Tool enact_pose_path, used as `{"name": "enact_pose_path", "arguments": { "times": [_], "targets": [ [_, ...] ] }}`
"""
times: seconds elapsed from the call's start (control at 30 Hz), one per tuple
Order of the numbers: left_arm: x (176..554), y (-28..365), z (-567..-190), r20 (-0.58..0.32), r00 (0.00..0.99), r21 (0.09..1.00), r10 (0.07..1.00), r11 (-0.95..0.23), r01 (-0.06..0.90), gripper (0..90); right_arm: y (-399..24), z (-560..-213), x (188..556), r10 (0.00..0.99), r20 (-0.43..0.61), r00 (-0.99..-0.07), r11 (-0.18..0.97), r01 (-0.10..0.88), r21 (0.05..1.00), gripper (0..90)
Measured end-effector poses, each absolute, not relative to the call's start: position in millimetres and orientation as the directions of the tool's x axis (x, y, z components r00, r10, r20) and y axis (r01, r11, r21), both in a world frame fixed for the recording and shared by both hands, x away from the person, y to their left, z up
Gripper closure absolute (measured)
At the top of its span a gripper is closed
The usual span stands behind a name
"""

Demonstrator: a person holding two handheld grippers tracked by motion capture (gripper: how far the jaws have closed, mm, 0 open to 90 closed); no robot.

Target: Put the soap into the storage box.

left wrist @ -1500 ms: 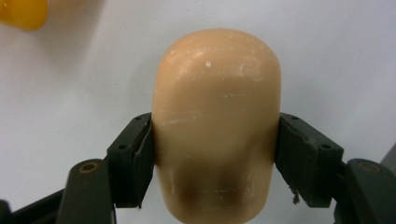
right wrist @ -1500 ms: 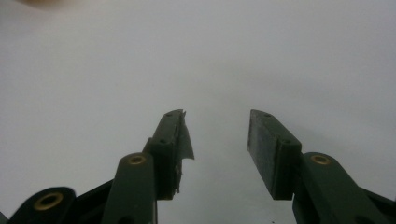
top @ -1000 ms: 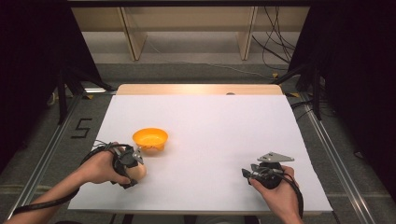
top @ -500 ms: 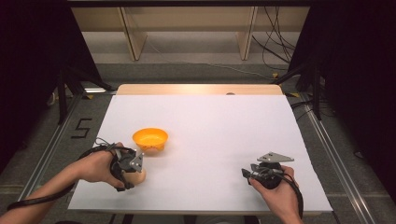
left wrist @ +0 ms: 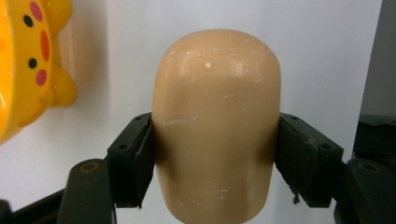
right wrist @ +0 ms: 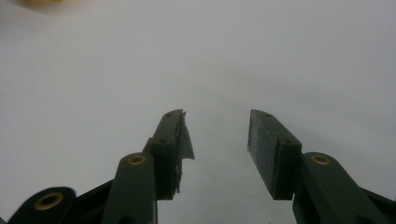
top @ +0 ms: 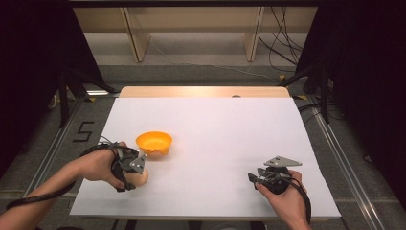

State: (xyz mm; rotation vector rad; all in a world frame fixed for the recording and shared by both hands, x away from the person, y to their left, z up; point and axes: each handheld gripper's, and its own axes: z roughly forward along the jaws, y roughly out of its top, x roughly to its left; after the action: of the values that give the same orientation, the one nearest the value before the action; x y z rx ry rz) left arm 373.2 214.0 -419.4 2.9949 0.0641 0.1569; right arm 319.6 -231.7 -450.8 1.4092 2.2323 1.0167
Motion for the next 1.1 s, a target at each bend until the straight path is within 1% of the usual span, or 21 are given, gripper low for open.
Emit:
{"name": "enact_pose_path", "arguments": {
  "times": [0.27, 0.3, 0.33, 0.37, 0.4, 0.47, 0.5, 0.53, 0.8, 1.1],
  "targets": [
    [378, 215, -415, 0.098, 0.995, 0.158, 0.032, -0.987, 0.017, 32.5, -232, -449, 318, 0.878, 0.109, -0.467, 0.256, 0.648, 0.717, 56.6],
    [379, 215, -414, 0.1, 0.995, 0.157, 0.029, -0.987, 0.013, 32.5, -232, -450, 319, 0.877, 0.095, -0.472, 0.266, 0.639, 0.722, 56.6],
    [379, 215, -414, 0.1, 0.994, 0.162, 0.036, -0.987, 0.019, 32.5, -230, -449, 317, 0.881, 0.13, -0.454, 0.236, 0.661, 0.712, 56.7],
    [380, 215, -413, 0.101, 0.994, 0.161, 0.034, -0.987, 0.017, 32.5, -232, -450, 320, 0.868, 0.112, -0.484, 0.259, 0.634, 0.728, 56.7],
    [380, 215, -413, 0.1, 0.994, 0.161, 0.033, -0.987, 0.017, 32.5, -232, -449, 320, 0.868, 0.11, -0.484, 0.26, 0.632, 0.73, 56.7],
    [382, 216, -412, 0.107, 0.994, 0.166, 0.035, -0.986, 0.017, 32.5, -232, -448, 318, 0.878, 0.111, -0.465, 0.254, 0.652, 0.715, 56.7],
    [382, 216, -411, 0.102, 0.994, 0.168, 0.039, -0.986, 0.021, 32.4, -232, -448, 318, 0.882, 0.097, -0.462, 0.258, 0.644, 0.72, 56.8],
    [383, 216, -411, 0.104, 0.994, 0.17, 0.038, -0.985, 0.02, 32.5, -232, -448, 318, 0.878, 0.112, -0.466, 0.254, 0.651, 0.716, 56.8],
    [386, 217, -409, 0.106, 0.994, 0.169, 0.036, -0.985, 0.018, 32.5, -232, -448, 318, 0.881, 0.093, -0.463, 0.257, 0.635, 0.729, 56.8],
    [393, 217, -405, 0.11, 0.993, 0.175, 0.033, -0.984, 0.013, 32.5, -232, -448, 319, 0.881, 0.1, -0.463, 0.247, 0.629, 0.738, 56.8]
  ]
}}
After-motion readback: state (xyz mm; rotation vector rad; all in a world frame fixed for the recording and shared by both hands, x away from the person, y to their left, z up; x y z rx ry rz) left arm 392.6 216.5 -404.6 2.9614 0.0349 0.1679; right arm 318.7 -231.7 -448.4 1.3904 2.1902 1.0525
